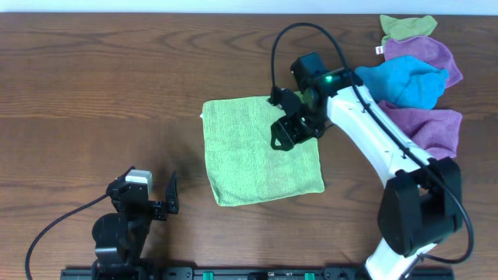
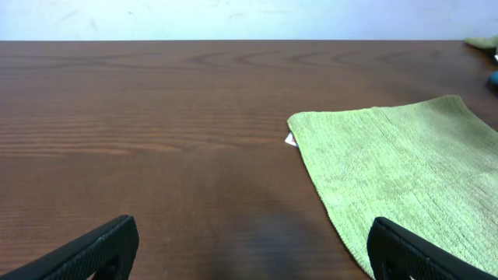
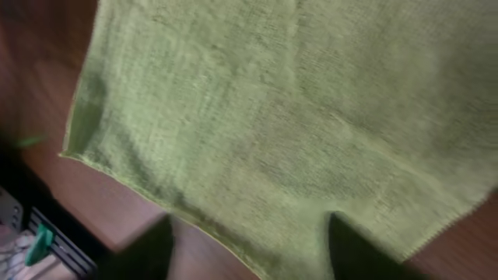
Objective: Fold the cloth
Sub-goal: 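Release the cloth and raise the right gripper away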
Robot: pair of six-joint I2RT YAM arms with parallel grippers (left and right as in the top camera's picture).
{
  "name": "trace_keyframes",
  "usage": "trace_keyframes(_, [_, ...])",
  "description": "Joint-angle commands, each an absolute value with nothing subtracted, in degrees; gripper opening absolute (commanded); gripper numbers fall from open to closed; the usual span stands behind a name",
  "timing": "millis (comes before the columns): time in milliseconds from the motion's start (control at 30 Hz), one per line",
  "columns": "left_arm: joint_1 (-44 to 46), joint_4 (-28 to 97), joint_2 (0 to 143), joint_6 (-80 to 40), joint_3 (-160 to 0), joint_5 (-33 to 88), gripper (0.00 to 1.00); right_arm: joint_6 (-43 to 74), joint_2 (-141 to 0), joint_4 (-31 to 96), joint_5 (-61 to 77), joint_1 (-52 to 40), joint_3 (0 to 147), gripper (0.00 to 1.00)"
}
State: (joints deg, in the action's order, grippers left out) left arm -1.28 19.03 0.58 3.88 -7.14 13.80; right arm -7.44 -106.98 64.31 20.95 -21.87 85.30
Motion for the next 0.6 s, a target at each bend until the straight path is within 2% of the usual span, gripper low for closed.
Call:
trace_keyframes(0, [-1.08,19.14,0.25,4.10,-5.85,14.46,0.95,-6.02,-106.19,64.58,19.22,-20.84,86.21,0.91])
trace_keyframes(33, [-1.08,18.92,0.25,4.10,-5.85,14.46,0.95,-6.02,-106.19,64.84,18.57,-20.62,86.21,0.97])
trace_keyframes(133, [-1.06,17.28,0.25,2.37,-5.85,15.90,0.95,-6.02,-106.19,65.60,17.78,-19.94,86.21,0.99])
trace_keyframes(300, [-1.08,19.20,0.25,-19.05,-5.85,27.00,0.95,-6.02,-106.19,67.18,18.44,-18.94,86.21,0.99])
trace_keyframes(433, [-1.08,18.00,0.25,-23.75,-5.85,28.14,0.95,-5.96,-106.19,67.72,18.41,-18.94,86.21,0.84])
trace_keyframes(567, [-1.08,16.21,0.25,-27.92,-5.85,28.05,0.95,-5.98,-106.19,69.89,18.44,-18.94,86.21,0.85])
